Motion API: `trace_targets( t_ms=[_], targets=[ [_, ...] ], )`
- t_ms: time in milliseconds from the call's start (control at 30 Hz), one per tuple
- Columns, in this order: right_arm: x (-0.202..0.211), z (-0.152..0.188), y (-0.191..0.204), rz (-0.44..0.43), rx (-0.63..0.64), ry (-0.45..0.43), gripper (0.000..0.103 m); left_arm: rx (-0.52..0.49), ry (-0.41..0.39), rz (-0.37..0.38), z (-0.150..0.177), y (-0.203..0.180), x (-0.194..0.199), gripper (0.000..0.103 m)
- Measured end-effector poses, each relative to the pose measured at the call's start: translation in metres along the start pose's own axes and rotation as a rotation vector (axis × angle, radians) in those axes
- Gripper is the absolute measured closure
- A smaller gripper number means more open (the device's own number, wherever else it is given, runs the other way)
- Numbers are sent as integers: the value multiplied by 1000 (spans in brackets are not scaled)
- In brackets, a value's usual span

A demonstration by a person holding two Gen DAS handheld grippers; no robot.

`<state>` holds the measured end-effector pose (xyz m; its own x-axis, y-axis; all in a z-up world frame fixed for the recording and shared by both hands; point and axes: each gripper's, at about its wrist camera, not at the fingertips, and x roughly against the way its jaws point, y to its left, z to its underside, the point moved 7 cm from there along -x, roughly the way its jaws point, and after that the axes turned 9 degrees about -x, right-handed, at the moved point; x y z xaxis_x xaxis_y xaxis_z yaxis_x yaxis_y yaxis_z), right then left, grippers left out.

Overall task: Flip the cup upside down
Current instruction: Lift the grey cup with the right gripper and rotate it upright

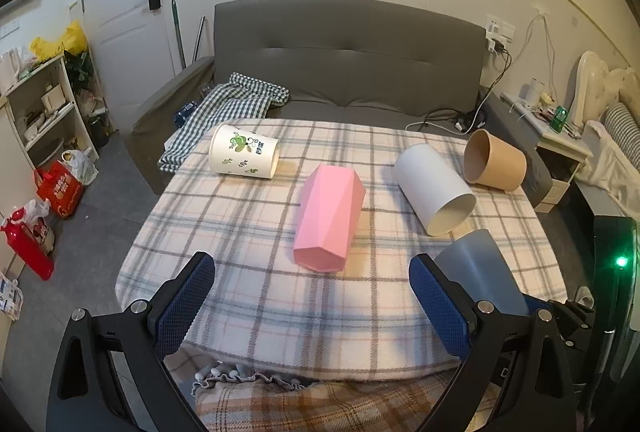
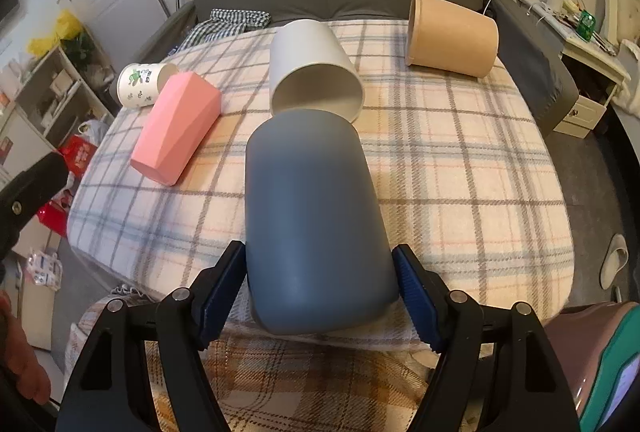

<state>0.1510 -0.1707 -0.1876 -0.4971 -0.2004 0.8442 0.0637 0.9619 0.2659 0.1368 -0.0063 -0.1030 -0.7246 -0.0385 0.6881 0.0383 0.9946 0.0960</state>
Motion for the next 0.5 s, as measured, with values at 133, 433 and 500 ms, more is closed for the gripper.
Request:
trace_targets(
  t_ms=[133,433,500],
  targets=[
    [18,-4,2,-27,16,-63,16,-1,-5,-5,-2,-6,5,2],
    [66,-21,-19,-22,22,-175,15,-9,-13,18,-11,-34,18,2],
    [78,-25,-31,6,28,-203,15,-12,-9,27,-12,-45,19,2]
  ],
)
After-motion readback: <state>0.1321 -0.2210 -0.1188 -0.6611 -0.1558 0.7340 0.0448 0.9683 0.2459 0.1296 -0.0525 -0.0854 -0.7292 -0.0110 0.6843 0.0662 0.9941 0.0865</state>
